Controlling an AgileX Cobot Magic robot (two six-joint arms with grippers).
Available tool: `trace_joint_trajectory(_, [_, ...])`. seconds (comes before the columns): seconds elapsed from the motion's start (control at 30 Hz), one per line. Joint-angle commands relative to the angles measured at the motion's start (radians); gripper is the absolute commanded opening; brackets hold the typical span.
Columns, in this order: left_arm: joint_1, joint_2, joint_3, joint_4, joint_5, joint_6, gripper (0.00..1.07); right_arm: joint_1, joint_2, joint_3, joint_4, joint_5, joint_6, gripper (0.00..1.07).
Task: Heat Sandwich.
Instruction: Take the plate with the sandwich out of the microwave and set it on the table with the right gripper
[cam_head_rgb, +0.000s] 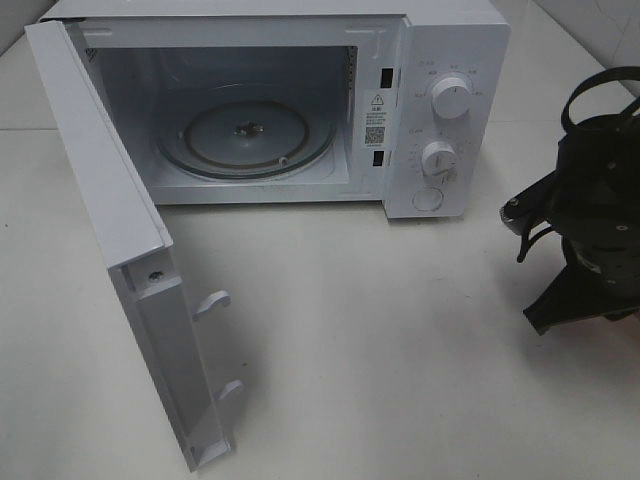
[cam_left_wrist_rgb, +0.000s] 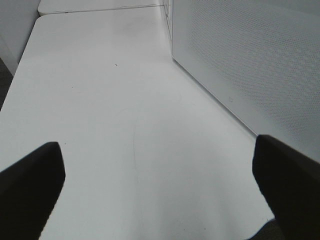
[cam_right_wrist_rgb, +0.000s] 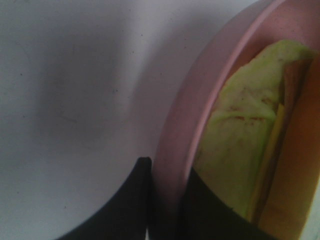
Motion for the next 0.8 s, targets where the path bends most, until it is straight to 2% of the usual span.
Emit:
trace_joint_trajectory(0.03, [0.004, -0.028, 0.004, -0.007, -0.012, 0.0, 0.98, -0.006, 0.028, -0.005, -0.054, 0.017, 0.044, 0.01])
trace_joint_trajectory(0.5, [0.004, -0.028, 0.004, -0.007, -0.012, 0.0, 0.98, -0.006, 0.188, -0.005, -0.08, -0.038, 0.105, 0.05])
trace_joint_trajectory(0.8, [0.004, -0.028, 0.004, -0.007, -0.012, 0.0, 0.98, -0.006, 0.203, -0.005, -0.101, -0.039, 0.14, 0.07])
